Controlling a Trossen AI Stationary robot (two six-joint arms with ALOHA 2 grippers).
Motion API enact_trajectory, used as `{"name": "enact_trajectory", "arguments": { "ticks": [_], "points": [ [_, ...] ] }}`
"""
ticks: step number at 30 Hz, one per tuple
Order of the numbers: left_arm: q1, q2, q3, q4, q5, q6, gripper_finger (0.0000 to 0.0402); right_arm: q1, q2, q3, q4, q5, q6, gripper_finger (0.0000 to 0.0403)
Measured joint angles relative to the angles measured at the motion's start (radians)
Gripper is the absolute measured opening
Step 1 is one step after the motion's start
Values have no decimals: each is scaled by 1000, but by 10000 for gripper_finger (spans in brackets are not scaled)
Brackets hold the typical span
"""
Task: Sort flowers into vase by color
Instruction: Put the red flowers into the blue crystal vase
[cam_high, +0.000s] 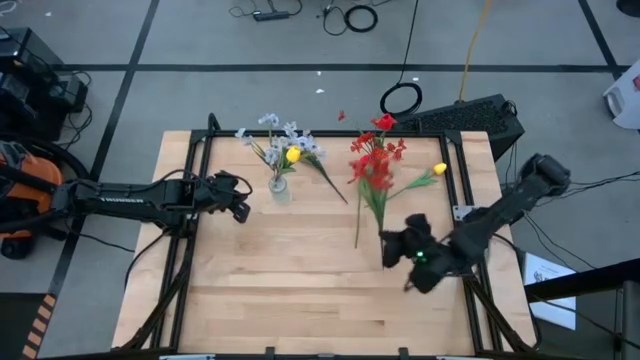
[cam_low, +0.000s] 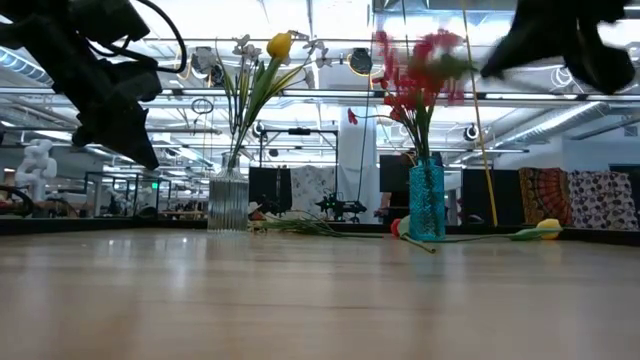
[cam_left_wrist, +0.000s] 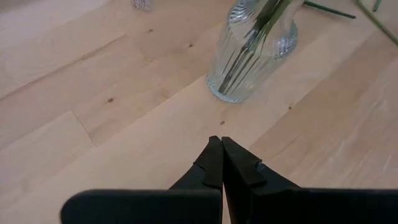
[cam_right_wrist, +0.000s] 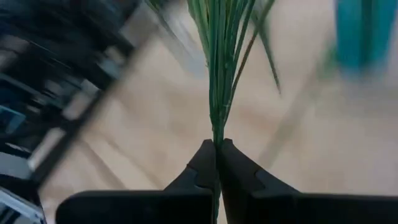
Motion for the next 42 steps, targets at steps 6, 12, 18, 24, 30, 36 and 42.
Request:
{"name": "enact_trajectory", "arguments": {
  "ticks": [6,12,18,24,30,36,42],
  "points": [
    [0,0,0,13,1,0,2,25,-55,0,37,381,-522,0],
    [0,0,0,13,1,0,2,-53,-46,0,-4,501,-622,0],
    [0,0,0,18,1,-2,2,-94,-54,-58,-240,598,-280,0],
    [0,0,0,58,2,-3,2,-99,-54,-172,-261,599,5,0],
    [0,0,0,95,2,-3,2,-95,-54,-204,-158,484,-24,0],
    [0,0,0,106,2,1,2,-95,-54,-205,105,235,-411,0],
    [0,0,0,113,2,1,2,-104,-54,-354,710,80,-824,0]
  ]
}}
